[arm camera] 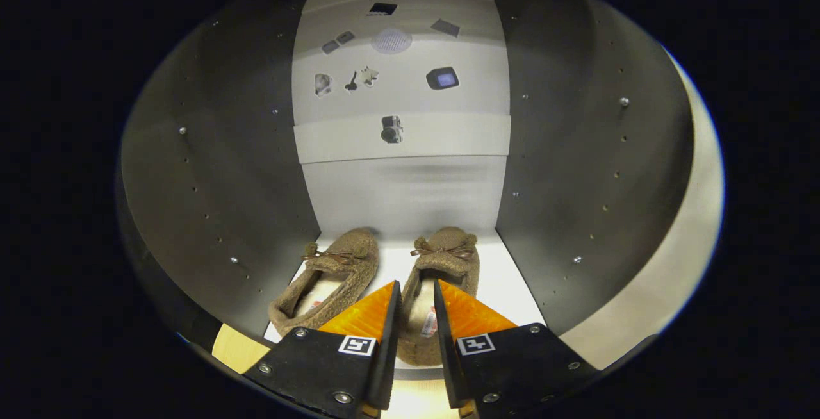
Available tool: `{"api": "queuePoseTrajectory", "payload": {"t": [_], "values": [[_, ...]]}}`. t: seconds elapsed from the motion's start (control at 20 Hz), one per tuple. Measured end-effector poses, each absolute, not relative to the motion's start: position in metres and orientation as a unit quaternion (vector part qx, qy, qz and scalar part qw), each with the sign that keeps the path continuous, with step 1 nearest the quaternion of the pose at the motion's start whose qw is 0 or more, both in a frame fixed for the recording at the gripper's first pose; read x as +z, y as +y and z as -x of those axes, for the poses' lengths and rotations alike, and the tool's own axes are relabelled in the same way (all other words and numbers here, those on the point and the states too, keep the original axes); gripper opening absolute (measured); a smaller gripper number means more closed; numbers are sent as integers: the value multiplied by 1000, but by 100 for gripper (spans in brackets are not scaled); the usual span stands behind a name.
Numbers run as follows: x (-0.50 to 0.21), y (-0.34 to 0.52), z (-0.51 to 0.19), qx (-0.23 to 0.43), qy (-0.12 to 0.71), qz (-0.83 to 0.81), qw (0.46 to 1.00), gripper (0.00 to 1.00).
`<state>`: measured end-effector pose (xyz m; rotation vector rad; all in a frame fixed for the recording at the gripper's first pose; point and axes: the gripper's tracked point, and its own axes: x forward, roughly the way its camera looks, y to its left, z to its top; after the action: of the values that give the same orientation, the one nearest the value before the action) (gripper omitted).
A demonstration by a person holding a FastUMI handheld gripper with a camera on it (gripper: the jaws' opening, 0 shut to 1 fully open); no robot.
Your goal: Open the shoe cabinet door, grab the shoes and put them into the shoe cabinet, then close the shoe cabinet door.
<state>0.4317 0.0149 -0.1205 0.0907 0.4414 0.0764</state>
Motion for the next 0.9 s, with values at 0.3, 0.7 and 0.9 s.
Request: {"api": "queuePoseTrajectory", "payload": {"t": [0.3,0.7,0.9], "values": [[-86,14,-384,29,189,-42,981,38],[-46,13,-297,15,157,-44,986,48],[-27,5,-240,4,131,-51,990,53]]}}
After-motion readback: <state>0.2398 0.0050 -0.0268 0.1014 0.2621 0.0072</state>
